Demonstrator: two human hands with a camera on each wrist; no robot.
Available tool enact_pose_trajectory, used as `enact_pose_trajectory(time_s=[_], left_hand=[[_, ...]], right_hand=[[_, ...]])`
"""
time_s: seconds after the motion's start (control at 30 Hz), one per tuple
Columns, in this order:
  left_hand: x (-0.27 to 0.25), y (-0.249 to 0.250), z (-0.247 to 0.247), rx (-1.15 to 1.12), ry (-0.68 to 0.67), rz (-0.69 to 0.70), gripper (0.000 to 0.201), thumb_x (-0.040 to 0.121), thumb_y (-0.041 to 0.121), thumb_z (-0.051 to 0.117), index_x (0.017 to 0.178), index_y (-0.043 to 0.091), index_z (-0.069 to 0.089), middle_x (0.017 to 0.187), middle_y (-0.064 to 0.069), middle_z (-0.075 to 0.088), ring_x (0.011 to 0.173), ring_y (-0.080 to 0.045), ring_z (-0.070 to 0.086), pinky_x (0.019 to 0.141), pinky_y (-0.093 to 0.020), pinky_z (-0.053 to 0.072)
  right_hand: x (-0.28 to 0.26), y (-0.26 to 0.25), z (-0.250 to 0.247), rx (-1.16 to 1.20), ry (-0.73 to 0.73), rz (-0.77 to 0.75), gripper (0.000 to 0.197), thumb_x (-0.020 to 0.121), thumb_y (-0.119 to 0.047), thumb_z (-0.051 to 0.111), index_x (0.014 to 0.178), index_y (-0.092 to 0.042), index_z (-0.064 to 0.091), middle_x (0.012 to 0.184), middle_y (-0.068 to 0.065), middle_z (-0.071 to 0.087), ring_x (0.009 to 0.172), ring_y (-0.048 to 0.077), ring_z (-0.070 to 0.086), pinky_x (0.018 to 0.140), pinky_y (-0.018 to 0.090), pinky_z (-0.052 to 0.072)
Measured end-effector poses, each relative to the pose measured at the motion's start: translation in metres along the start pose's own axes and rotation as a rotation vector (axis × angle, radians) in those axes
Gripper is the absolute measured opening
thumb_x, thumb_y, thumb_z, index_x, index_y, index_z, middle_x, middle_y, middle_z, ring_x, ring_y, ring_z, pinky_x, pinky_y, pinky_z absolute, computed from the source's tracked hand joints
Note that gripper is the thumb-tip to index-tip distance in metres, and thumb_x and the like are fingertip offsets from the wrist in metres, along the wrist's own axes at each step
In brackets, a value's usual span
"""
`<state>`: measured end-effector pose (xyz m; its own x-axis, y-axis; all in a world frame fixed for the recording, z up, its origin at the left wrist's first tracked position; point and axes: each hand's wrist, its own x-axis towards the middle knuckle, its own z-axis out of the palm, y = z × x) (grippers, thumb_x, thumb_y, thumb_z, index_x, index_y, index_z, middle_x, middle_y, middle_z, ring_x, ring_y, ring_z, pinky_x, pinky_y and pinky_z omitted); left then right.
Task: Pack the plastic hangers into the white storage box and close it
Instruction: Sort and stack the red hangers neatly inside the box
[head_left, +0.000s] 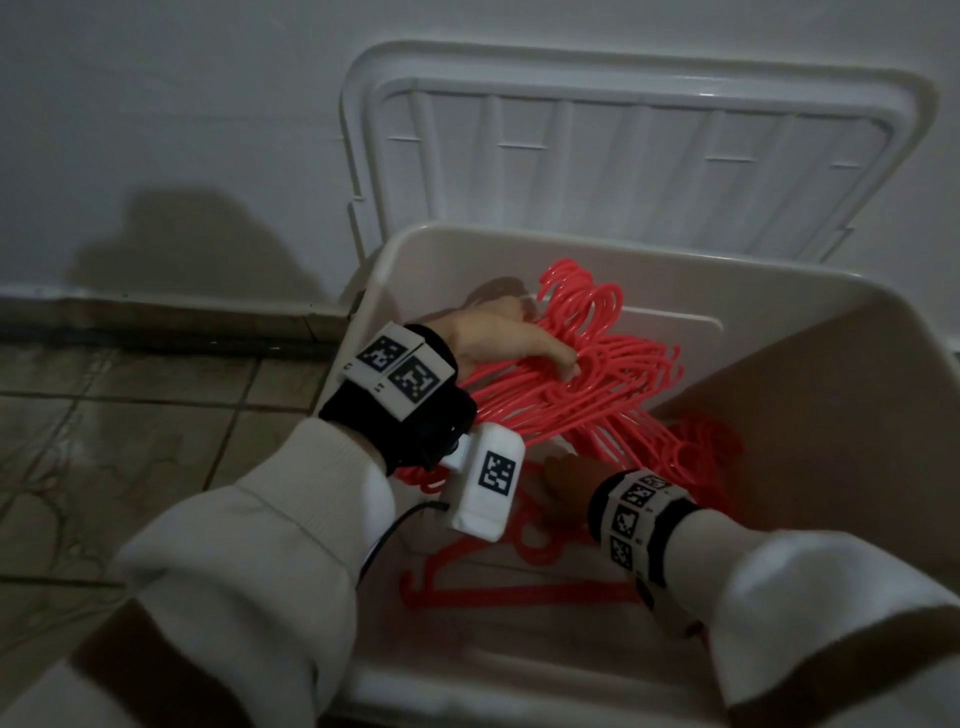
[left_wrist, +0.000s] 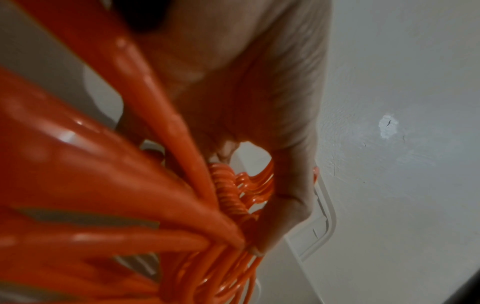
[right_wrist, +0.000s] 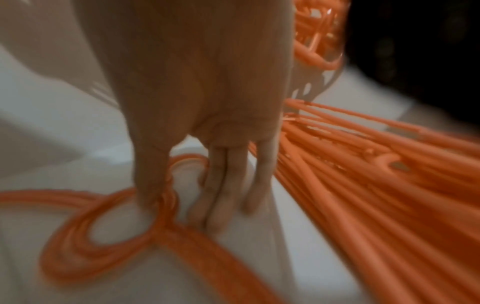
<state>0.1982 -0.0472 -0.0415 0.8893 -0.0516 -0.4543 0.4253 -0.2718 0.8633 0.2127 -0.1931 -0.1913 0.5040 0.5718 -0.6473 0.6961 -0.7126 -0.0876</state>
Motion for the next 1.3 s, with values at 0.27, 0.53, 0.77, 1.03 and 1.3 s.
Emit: enact_pose_trajectory(time_s=[0.27, 0.53, 0.77, 1.03, 1.3], left_hand=[[0.001, 0.0, 0.001, 0.001, -0.02, 0.004, 0.02, 0.07, -0.002, 0.071, 0.086, 0.01, 0.07, 0.093, -0.019, 0.071, 0.086, -0.033, 0.069, 0.083, -0.043, 0.056], [0.003, -0.001, -0.001, -0.017, -0.042, -0.029, 0.033, 0.066, 0.002, 0.075, 0.098, 0.005, 0.069, 0.098, -0.02, 0.07, 0.091, -0.036, 0.068, 0.086, -0.05, 0.054], [0.003, -0.003, 0.0, -0.037, -0.043, -0.041, 0.03, 0.069, -0.002, 0.072, 0.098, 0.001, 0.069, 0.098, -0.021, 0.07, 0.091, -0.037, 0.068, 0.087, -0.051, 0.053], [0.004, -0.003, -0.003, -0.051, 0.005, -0.033, 0.032, 0.067, 0.0, 0.074, 0.099, 0.001, 0.068, 0.098, -0.021, 0.07, 0.089, -0.035, 0.068, 0.086, -0.046, 0.055], [0.006, -0.004, -0.004, -0.03, 0.02, -0.026, 0.037, 0.067, 0.001, 0.075, 0.102, -0.002, 0.067, 0.098, -0.021, 0.07, 0.089, -0.035, 0.068, 0.084, -0.045, 0.055]], right_hand=[[0.003, -0.014, 0.01, 0.098, 0.258, -0.002, 0.053, 0.084, -0.013, 0.059, 0.134, -0.007, 0.04, 0.134, 0.016, 0.044, 0.12, 0.029, 0.048, 0.098, 0.037, 0.043], [0.002, -0.015, 0.01, 0.262, 0.161, -0.024, 0.08, 0.072, -0.02, 0.073, 0.138, -0.01, 0.029, 0.127, 0.012, 0.052, 0.113, 0.029, 0.054, 0.091, 0.034, 0.047], [-0.003, -0.023, -0.005, 0.217, 0.093, -0.063, 0.052, 0.084, -0.014, 0.061, 0.13, -0.001, 0.042, 0.132, 0.018, 0.048, 0.118, 0.028, 0.05, 0.092, 0.028, 0.039], [-0.023, -0.005, -0.018, 0.363, -0.005, -0.127, 0.054, 0.085, 0.003, 0.056, 0.134, 0.001, 0.034, 0.116, 0.02, 0.05, 0.116, 0.032, 0.051, 0.089, 0.033, 0.04], [-0.043, 0.038, -0.013, 0.616, -0.111, 0.051, 0.041, 0.086, 0.009, 0.053, 0.109, -0.019, 0.033, 0.075, 0.002, 0.05, 0.039, 0.001, 0.056, 0.042, 0.022, 0.049]])
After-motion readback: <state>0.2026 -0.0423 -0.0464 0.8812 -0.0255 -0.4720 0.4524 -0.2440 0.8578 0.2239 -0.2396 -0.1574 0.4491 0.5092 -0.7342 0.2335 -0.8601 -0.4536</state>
